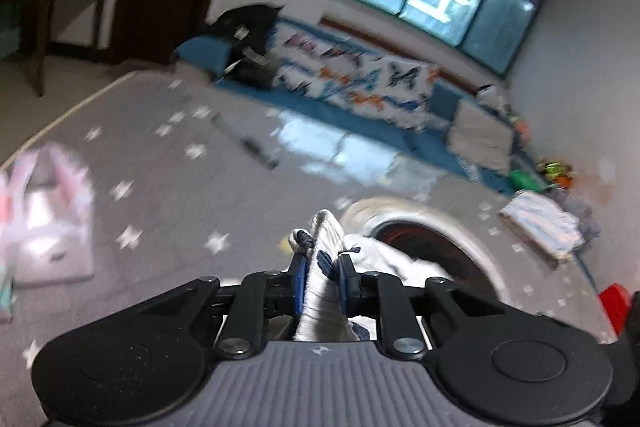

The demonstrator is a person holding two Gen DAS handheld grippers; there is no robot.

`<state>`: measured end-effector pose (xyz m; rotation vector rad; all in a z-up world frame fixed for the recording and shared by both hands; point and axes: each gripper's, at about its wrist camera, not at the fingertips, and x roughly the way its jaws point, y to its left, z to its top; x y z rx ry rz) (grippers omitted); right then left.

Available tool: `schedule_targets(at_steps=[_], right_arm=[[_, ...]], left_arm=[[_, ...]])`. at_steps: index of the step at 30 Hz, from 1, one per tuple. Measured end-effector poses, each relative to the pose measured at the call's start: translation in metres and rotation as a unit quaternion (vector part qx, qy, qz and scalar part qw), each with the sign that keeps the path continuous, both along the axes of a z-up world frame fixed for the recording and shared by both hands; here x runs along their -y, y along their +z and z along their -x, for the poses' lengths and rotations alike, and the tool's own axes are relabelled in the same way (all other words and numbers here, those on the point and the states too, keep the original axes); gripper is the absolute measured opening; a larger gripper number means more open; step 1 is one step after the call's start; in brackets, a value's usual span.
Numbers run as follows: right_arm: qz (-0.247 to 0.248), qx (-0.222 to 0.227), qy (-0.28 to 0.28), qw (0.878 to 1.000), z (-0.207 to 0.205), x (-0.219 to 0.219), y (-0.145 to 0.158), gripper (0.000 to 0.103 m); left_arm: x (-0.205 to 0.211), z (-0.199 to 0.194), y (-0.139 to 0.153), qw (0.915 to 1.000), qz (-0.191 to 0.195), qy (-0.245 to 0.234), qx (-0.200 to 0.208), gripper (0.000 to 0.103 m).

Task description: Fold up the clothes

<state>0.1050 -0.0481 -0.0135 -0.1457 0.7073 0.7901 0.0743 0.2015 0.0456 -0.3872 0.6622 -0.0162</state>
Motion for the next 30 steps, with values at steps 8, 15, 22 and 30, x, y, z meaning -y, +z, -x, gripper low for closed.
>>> schedule_targets(at_steps=[8,15,22,30], right_arm=[[0.022,-0.035,0.014,0.999,0.0,0.005,-0.016,0.103],[-0.019,-0.019,0.014,1.0,-0.014,0.007,0.008,0.103],[-0.021,-0.063,0.006,0.998,-0.047,-0.008,-0.014,0.103],[0.004,-0.064,-0.003,0.998,-0.044,0.003,-0.016,0.103]], left_arm=[[-0.026,0.001,-0.032,0.9985,0.019,0.028,-0.042,0.037],[-0.016,-0.007,-0.008,0.9999,-0.005,0.013,-0.005,0.056],[-0.019,-0.028,-0.041,0.998,-0.025,0.013,-0.057,0.055],[-0.023,-0.024,-0.042,0.9981,-0.028,0.012,-0.054,0.056]])
